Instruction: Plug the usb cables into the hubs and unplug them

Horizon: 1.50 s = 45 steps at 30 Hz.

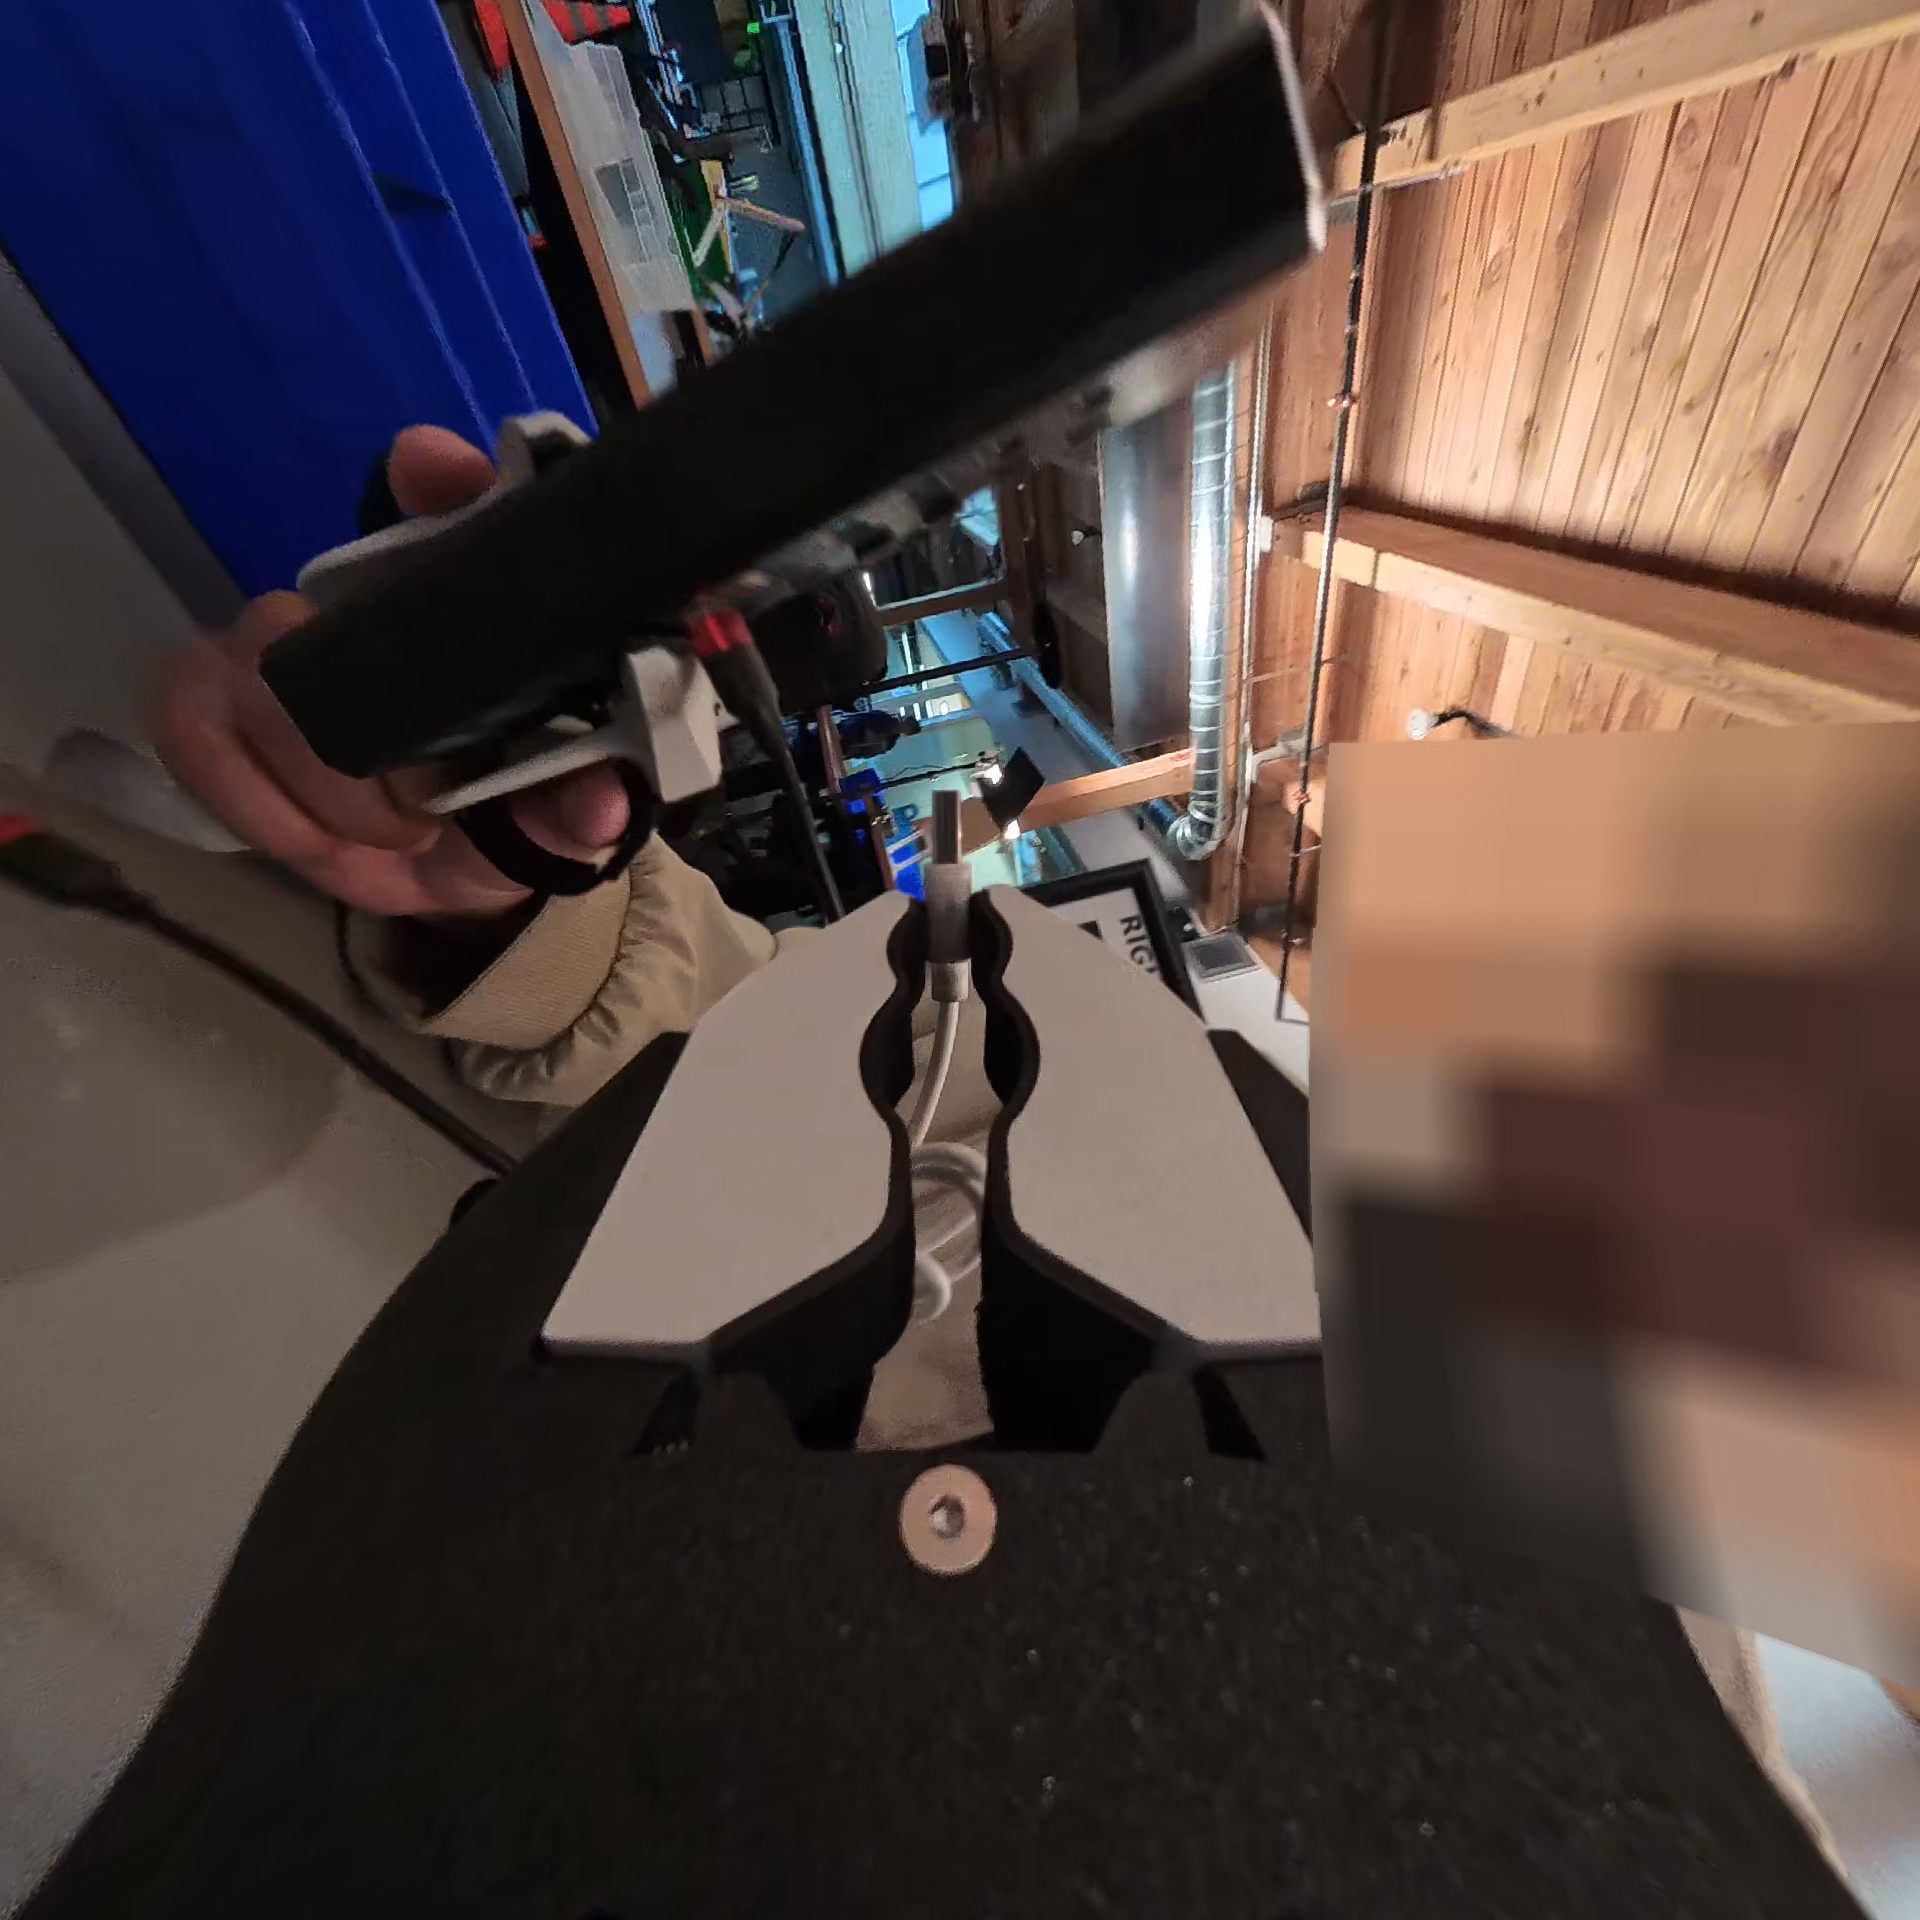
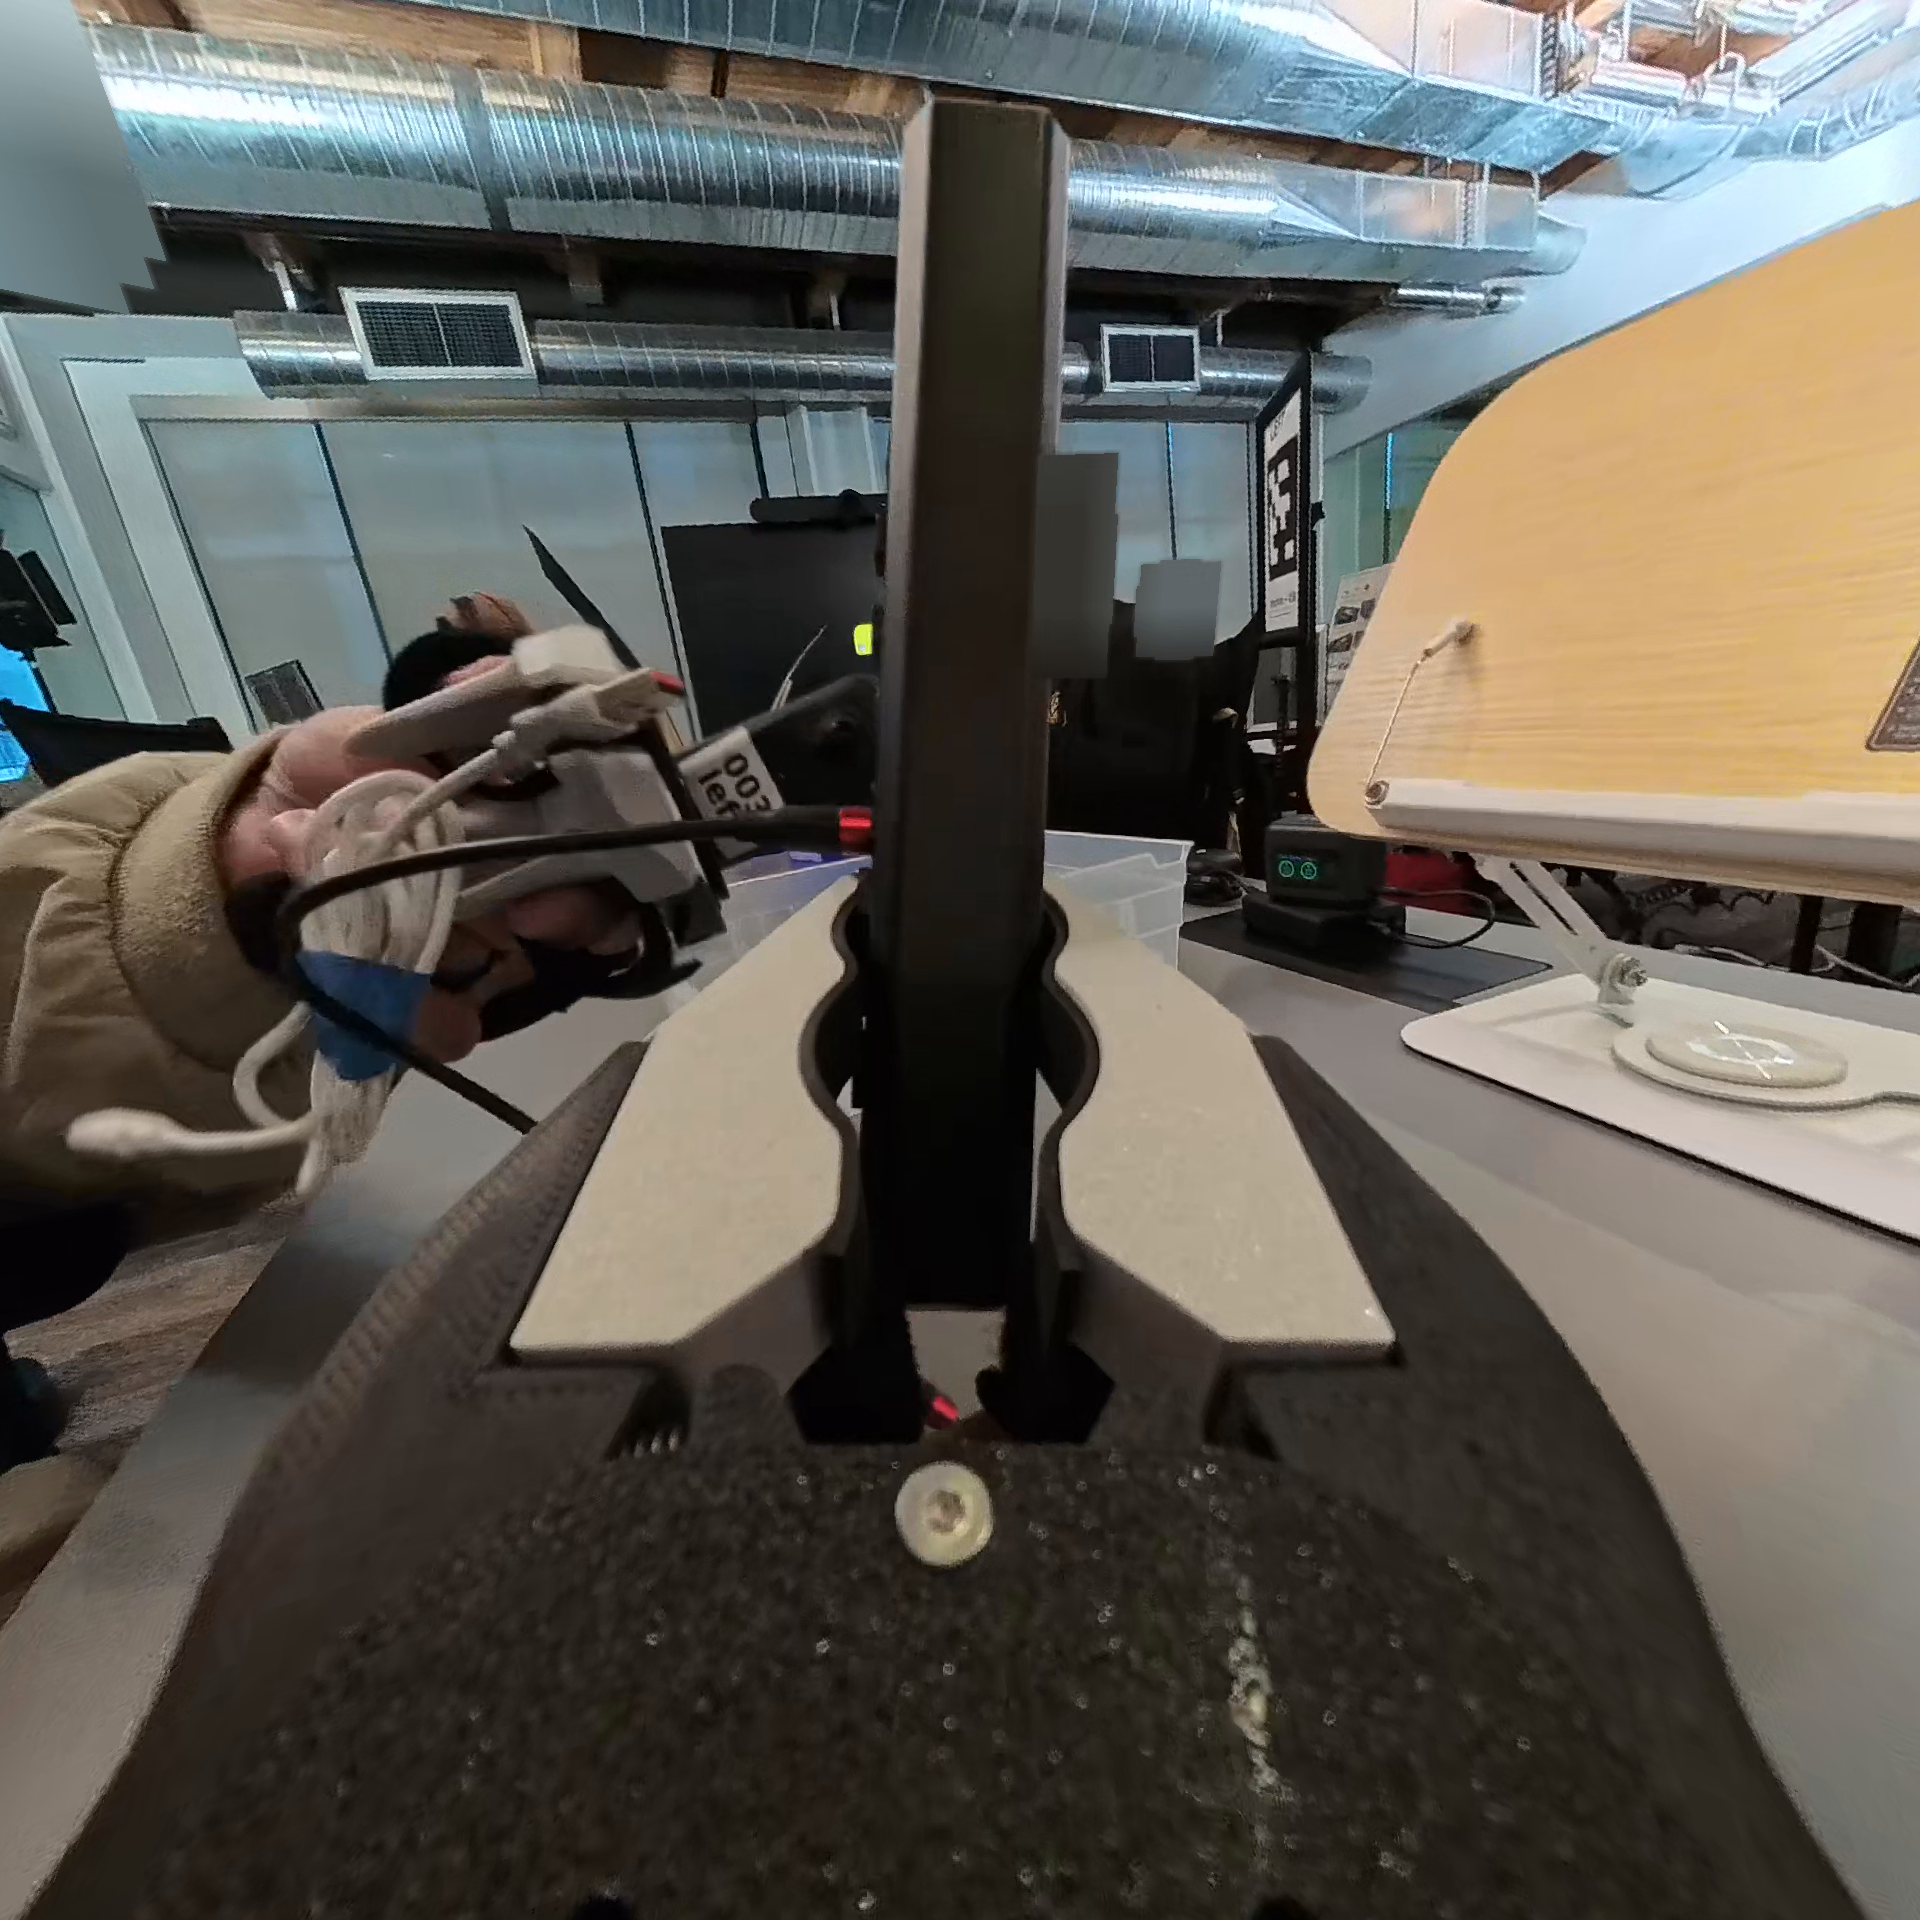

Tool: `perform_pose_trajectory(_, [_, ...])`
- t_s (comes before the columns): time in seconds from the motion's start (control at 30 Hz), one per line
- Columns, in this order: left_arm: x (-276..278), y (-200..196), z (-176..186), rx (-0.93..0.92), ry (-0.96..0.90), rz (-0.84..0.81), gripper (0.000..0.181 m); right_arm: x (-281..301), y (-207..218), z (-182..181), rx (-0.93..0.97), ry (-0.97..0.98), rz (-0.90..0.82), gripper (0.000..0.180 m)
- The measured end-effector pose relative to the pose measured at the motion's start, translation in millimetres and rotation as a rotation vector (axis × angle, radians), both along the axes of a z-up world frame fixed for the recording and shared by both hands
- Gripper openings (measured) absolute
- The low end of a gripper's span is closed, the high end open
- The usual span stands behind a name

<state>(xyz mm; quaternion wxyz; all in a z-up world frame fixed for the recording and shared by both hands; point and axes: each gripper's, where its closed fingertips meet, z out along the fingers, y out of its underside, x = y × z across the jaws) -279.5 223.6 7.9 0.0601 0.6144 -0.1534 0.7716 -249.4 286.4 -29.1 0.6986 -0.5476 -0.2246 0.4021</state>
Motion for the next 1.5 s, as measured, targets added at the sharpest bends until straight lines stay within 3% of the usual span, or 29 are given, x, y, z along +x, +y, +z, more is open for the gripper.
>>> perform_pose_trajectory(0.03, [3.0, 2.1, -0.1, -0.027, -0.002, 0.003, 0.008, -0.8, -0.6, 0.6, 0.012, -0.009, -0.007, 0.027])
perform_pose_trajectory(0.4, [10.9, 20.2, -12.5, -0.128, 0.063, 0.077, 0.008, -14.3, -6.1, -2.7, 0.044, -0.067, -0.014, 0.027])
perform_pose_trajectory(0.9, [9.0, 19.3, -12.4, -0.28, -0.057, 0.072, 0.008, -14.8, -7.3, -2.7, 0.064, -0.093, -0.032, 0.027])
perform_pose_trajectory(1.2, [-1.9, 9.1, -18.0, -0.201, 0.006, 0.003, 0.008, -14.5, -1.7, -7.4, 0.082, -0.164, -0.102, 0.027])
perform_pose_trajectory(1.27, [-9.9, -0.9, -32.3, -0.123, 0.071, -0.047, 0.008, -10.0, 5.3, -14.2, 0.079, -0.214, -0.162, 0.027])
perform_pose_trajectory(1.43, [-47.3, -62.8, -105.3, 0.189, 0.429, -0.394, 0.008, 15.3, 26.7, -23.9, 0.042, -0.239, -0.302, 0.027])
perform_pose_trajectory(1.5, [-62.1, -86.6, -122.6, 0.223, 0.492, -0.541, 0.008, 20.7, 31.5, -25.1, 0.021, -0.224, -0.318, 0.027])
